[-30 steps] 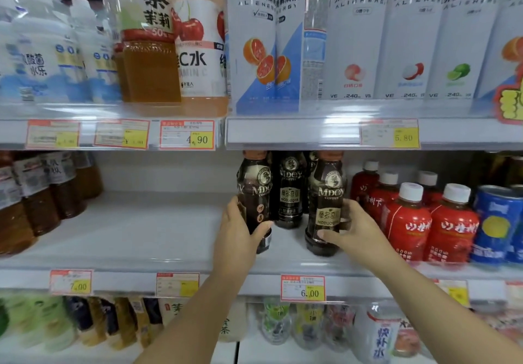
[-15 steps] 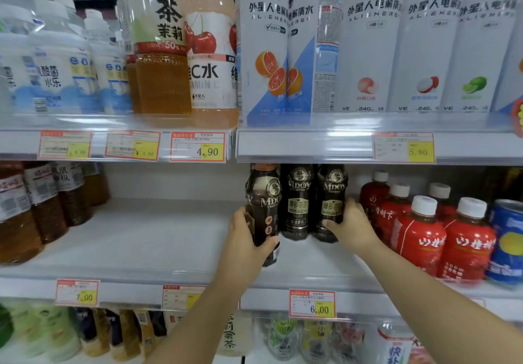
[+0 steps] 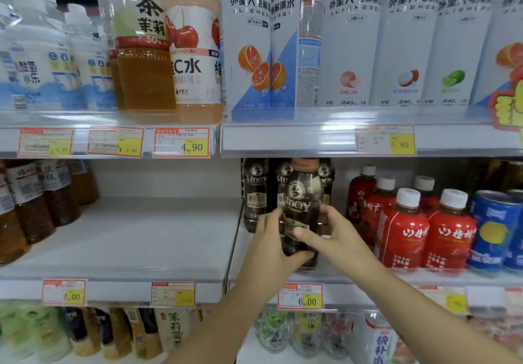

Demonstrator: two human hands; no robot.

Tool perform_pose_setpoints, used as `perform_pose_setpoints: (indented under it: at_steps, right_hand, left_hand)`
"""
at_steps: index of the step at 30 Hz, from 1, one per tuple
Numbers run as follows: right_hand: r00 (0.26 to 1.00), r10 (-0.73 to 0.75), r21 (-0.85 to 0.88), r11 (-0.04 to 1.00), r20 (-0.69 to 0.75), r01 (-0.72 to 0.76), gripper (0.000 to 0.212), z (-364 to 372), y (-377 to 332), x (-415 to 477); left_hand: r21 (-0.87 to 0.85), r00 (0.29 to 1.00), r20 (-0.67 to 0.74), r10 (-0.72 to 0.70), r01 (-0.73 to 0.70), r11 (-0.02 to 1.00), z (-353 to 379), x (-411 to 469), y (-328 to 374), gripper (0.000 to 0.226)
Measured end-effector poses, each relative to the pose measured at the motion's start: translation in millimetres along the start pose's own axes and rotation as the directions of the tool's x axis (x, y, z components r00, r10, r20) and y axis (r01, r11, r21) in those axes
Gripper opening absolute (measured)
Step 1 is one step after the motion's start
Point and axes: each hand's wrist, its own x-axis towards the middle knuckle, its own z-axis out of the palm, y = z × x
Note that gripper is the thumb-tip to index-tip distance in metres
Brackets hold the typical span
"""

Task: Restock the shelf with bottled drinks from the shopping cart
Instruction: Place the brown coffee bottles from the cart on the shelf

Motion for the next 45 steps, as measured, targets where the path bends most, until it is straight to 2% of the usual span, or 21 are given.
perform_pose_setpoints:
  at_steps: [6, 10, 12, 14, 16, 18, 20, 24, 31, 33, 35, 37, 38, 41, 45]
  right_hand:
    - [0.998, -0.046, 0.071, 0.996, -0.053, 0.050, 0.054, -16.4, 7.7, -0.4]
    - [0.986, -0.112, -0.099, 0.990, -0.122, 0.100, 0.060, -13.0, 12.7, -4.3]
    - [0.977, -0.121, -0.161, 0.983, -0.176, 0.092, 0.063, -9.9, 14.8, -2.2]
    - [0.975, -0.084, -0.179, 0.983, -0.207, 0.047, 0.066, -10.3, 16.3, 4.5]
    - [0.987, -0.015, -0.115, 0.993, -0.160, -0.004, 0.069, -12.1, 17.0, 11.6]
    - [0.996, 0.026, -0.029, 0.999, -0.083, -0.029, 0.069, -13.8, 19.0, 17.8]
    - [0.998, 0.048, 0.011, 0.999, -0.032, -0.048, 0.071, -14.7, 21.4, 23.2]
    - [0.999, 0.045, 0.007, 0.999, -0.009, -0.045, 0.070, -14.3, 26.3, 30.5]
    - [0.999, 0.045, -0.071, 0.996, 0.003, -0.045, 0.075, -18.3, 19.7, 25.3]
    - [0.999, 0.012, -0.087, 0.996, -0.035, -0.015, 0.084, -21.2, 12.3, 15.1]
    - [0.988, -0.070, -0.143, 0.988, -0.141, 0.050, 0.085, -20.6, 4.1, -1.8]
    - [0.943, -0.236, -0.231, 0.956, -0.235, 0.181, 0.072, -13.4, -3.7, -21.7]
    - [0.918, -0.320, -0.271, 0.928, -0.236, 0.254, 0.062, -5.3, -7.4, -31.0]
    - [0.898, -0.435, -0.293, 0.868, -0.065, 0.400, 0.034, 38.9, -15.4, -53.7]
    - [0.888, -0.401, -0.194, 0.875, 0.226, 0.444, 0.018, 131.5, -17.1, -69.8]
  left_hand:
    - [-0.035, 0.982, 0.189, 0.008, -0.001, 0.999, -3.6, 4.1, -6.2, 0.077]
    - [-0.022, 0.964, 0.264, 0.037, -0.032, 0.999, -6.2, 6.9, -5.6, 0.067]
    - [0.071, 0.974, 0.216, 0.068, -0.085, 0.994, -12.1, 8.8, -5.0, 0.057]
    - [0.171, 0.994, 0.034, 0.100, -0.105, 0.980, -19.8, 13.7, -10.1, 0.053]
    - [0.192, 0.994, -0.105, 0.024, -0.004, 0.981, -27.3, 19.8, -16.8, 0.060]
    - [0.178, 0.991, -0.073, -0.108, 0.120, 0.977, -30.8, 24.6, -22.7, 0.071]
    - [0.164, 0.986, 0.013, -0.169, 0.164, 0.973, -30.0, 27.7, -27.7, 0.076]
    - [0.165, 0.984, 0.098, -0.148, 0.130, 0.978, -24.2, 30.6, -31.3, 0.078]
    - [0.195, 0.982, 0.117, -0.150, 0.125, 0.973, -21.8, 34.6, -33.7, 0.080]
    - [0.208, 0.983, 0.113, -0.145, 0.120, 0.971, -23.6, 31.7, -29.6, 0.077]
    - [0.225, 0.994, 0.064, -0.086, 0.070, 0.972, -27.4, 22.8, -23.5, 0.067]
    - [0.234, 0.999, -0.020, 0.031, -0.025, 0.972, -35.7, 5.6, -17.5, 0.056]
    - [0.246, 0.995, -0.058, 0.084, -0.068, 0.967, -41.4, -6.7, -16.4, 0.051]
    - [0.287, 0.974, -0.149, 0.174, -0.126, 0.950, -64.3, -56.5, -28.3, 0.035]
    - [0.346, 0.961, -0.252, 0.112, -0.018, 0.938, -110.2, -133.3, -70.3, 0.026]
